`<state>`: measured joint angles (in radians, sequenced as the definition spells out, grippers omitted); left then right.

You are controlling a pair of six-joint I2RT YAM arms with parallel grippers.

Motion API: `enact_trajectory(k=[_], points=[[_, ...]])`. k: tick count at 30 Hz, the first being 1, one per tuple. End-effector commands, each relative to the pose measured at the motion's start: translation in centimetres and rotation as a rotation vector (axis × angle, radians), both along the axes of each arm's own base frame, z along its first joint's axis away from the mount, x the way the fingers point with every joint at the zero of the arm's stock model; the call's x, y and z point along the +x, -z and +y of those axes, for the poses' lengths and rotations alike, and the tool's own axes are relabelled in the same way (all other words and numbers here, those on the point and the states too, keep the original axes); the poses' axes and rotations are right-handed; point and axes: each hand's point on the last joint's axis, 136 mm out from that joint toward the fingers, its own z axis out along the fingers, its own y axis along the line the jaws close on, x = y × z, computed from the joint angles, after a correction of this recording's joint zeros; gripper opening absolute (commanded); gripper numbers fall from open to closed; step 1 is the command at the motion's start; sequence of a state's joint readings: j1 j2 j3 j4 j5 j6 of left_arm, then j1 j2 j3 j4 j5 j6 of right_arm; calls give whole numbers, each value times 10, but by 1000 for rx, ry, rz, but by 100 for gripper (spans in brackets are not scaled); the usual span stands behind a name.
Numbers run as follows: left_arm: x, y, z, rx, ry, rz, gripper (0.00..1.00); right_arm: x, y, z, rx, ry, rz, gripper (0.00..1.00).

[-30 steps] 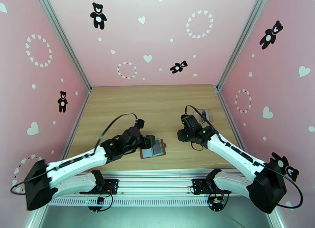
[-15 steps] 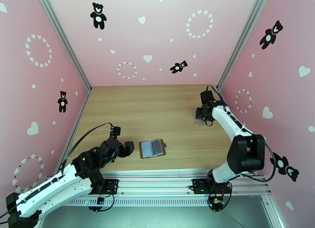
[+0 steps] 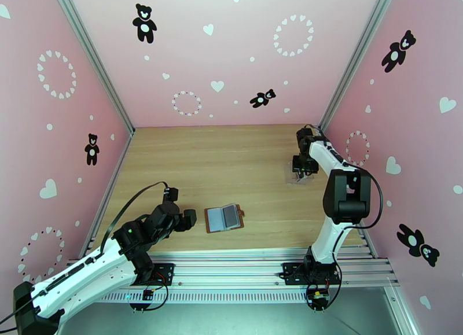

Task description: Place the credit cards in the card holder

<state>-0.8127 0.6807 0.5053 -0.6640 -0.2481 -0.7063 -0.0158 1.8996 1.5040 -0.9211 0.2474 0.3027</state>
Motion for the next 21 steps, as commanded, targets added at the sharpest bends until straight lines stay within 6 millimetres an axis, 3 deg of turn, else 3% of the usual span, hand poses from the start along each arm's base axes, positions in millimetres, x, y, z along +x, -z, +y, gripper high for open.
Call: enact_trajectory(k=[1, 13, 21], points=[[1, 2, -4, -11, 20, -2, 82, 1, 1, -9, -43, 5, 36, 57], [1, 6, -5, -19, 16, 9, 83, 7, 17, -18, -92, 8, 101, 57], [2, 7, -5, -19, 14, 11, 83, 8, -10, -31, -153, 43, 50, 56]])
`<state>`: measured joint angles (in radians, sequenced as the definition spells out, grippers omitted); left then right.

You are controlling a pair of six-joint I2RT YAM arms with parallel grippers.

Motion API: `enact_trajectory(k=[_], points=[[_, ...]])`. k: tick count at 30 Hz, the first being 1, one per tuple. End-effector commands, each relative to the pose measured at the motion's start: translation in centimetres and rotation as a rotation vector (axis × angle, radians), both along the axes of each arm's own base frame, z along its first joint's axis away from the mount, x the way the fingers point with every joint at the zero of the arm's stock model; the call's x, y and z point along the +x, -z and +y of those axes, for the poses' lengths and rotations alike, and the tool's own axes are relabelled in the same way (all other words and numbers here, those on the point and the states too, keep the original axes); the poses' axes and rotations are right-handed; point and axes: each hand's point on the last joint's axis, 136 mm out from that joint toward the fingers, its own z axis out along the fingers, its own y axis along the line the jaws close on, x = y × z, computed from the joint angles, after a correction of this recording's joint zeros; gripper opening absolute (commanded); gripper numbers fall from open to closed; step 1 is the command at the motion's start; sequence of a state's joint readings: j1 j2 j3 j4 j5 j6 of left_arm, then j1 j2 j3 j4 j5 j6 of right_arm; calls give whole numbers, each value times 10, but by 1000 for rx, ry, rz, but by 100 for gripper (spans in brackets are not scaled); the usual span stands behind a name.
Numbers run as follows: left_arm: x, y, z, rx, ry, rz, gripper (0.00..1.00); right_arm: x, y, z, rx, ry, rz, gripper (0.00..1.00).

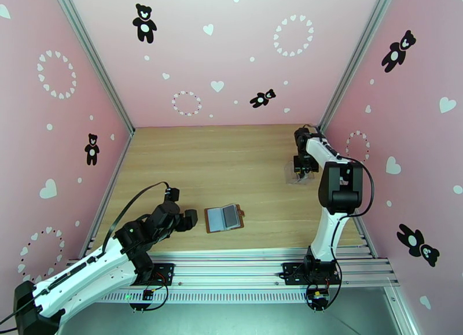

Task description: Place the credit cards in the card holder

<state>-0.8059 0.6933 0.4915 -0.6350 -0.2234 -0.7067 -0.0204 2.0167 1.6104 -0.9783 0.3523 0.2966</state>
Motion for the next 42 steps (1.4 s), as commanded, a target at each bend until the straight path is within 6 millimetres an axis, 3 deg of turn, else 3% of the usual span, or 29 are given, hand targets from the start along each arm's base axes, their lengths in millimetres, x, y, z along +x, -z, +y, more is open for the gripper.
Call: enact_trajectory(k=[1, 6, 11, 17, 25, 28, 31, 34, 35, 38, 42], points=[[2, 3, -1, -3, 6, 0, 83, -3, -25, -12, -47, 28, -33, 56], [3, 5, -2, -2, 2, 3, 83, -4, -29, -2, 18, 13, -54, 44], [3, 6, 0, 0, -1, 6, 83, -5, -19, 5, 64, 7, -35, 19], [2, 7, 1, 3, -4, 7, 83, -5, -33, 14, 103, 1, -77, 3], [3, 5, -2, -11, -3, 7, 83, -11, -60, 33, 206, -19, -142, 0], [2, 2, -6, -42, 10, 3, 83, -14, -74, 53, 321, -40, -204, 0], [2, -4, -18, -107, 44, -9, 83, -21, -92, 89, 476, -80, -295, 0], [2, -13, -36, -203, 95, -25, 83, -31, -102, 161, 672, -210, -374, 0], [2, -16, -43, -238, 114, -32, 83, -39, -106, 191, 759, -271, -386, 0], [-1, -30, -61, -343, 181, -52, 83, -65, -121, 257, 935, -403, -444, 0], [-8, -52, -77, -478, 259, -103, 83, -112, -145, 315, 1063, -582, -471, 0]])
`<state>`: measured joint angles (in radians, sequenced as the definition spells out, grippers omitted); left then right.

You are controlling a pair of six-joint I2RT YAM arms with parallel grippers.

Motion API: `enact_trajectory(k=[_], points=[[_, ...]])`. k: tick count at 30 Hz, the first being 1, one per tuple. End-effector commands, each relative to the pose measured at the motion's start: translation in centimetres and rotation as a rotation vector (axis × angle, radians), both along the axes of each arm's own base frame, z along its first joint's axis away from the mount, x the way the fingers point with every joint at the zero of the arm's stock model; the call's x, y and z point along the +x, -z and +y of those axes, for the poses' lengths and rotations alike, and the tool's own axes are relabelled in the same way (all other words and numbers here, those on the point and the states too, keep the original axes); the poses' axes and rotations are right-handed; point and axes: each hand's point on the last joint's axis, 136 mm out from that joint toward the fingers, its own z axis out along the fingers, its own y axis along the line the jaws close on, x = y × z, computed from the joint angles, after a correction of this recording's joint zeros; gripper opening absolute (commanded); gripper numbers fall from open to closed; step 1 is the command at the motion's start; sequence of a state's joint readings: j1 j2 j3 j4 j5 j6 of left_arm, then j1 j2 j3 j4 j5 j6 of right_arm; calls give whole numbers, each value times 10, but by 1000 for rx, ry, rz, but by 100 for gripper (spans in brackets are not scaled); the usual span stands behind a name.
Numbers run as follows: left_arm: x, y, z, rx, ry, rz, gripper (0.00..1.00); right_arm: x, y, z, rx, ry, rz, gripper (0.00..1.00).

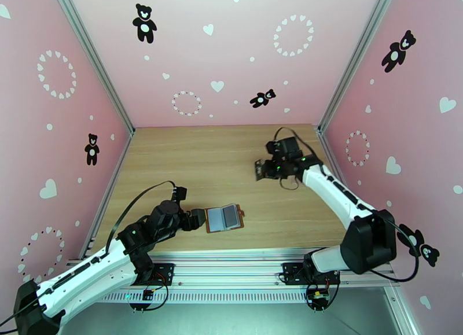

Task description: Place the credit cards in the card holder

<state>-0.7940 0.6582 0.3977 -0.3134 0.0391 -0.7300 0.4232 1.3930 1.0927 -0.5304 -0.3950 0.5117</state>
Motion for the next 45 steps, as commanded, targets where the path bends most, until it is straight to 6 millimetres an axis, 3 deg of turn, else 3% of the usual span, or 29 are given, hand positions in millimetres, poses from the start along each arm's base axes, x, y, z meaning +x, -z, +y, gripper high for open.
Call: enact_trajectory(k=[1, 8, 14, 30, 35, 39, 42, 45], points=[[-7, -35, -23, -204, 99, -76, 83, -27, -50, 47, 245, -121, -106, 0], [-19, -72, -36, -434, 182, -167, 82, -100, -57, 92, 447, -305, -109, 0], [-23, -90, -31, -522, 167, -188, 75, -138, -67, 114, 560, -388, -118, 0], [-29, -104, -25, -576, 160, -195, 35, -168, -72, 139, 618, -485, -78, 0], [-35, -113, -24, -596, 179, -200, 19, -173, -70, 143, 621, -507, -59, 0], [-39, -116, -24, -598, 195, -196, 1, -175, -75, 143, 628, -526, -68, 0], [-41, -116, -22, -593, 200, -195, 0, -177, -79, 142, 614, -549, -87, 24], [-45, -117, -23, -583, 218, -190, 0, -181, -88, 140, 616, -580, -128, 31]])
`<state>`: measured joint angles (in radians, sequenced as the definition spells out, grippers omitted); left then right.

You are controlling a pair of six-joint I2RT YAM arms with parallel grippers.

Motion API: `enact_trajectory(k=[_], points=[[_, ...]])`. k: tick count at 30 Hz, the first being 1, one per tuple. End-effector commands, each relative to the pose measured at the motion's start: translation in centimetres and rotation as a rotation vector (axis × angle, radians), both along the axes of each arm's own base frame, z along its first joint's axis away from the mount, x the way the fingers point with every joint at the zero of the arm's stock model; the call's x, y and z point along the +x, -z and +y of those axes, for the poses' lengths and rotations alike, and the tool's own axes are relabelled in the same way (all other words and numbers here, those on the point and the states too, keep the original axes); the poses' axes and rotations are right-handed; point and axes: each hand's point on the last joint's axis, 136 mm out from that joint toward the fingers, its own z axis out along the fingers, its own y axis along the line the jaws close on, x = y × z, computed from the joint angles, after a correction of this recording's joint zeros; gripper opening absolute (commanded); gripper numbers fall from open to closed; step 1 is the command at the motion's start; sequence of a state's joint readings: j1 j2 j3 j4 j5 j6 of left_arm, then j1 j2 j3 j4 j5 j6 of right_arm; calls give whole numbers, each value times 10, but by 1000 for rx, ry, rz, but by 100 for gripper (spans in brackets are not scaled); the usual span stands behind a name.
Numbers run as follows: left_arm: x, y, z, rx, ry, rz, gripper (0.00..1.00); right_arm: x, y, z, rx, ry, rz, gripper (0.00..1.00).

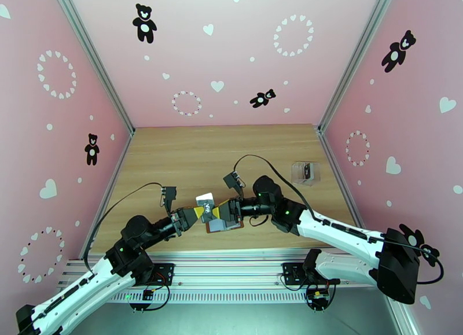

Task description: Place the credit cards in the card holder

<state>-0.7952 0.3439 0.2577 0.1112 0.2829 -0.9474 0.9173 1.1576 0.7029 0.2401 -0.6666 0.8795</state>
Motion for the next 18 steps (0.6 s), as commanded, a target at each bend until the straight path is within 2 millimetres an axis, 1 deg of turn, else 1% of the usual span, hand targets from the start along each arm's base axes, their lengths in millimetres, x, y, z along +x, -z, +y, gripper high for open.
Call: enact_trajectory(k=[1, 4, 6, 13, 18], points=[[-10, -7, -2, 15, 49, -10, 0, -8, -24, -1, 41, -43, -77, 31], [-15, -8, -5, 26, 86, -7, 0, -12, -34, -4, 64, -58, -102, 31], [-18, -8, -6, 33, 100, -5, 0, -13, -36, -5, 68, -60, -107, 31], [-22, -10, -7, 13, 126, -6, 0, -14, -32, -3, 60, -71, -94, 29], [-22, -9, -8, 12, 127, 1, 0, -16, -32, -2, 62, -81, -91, 25]])
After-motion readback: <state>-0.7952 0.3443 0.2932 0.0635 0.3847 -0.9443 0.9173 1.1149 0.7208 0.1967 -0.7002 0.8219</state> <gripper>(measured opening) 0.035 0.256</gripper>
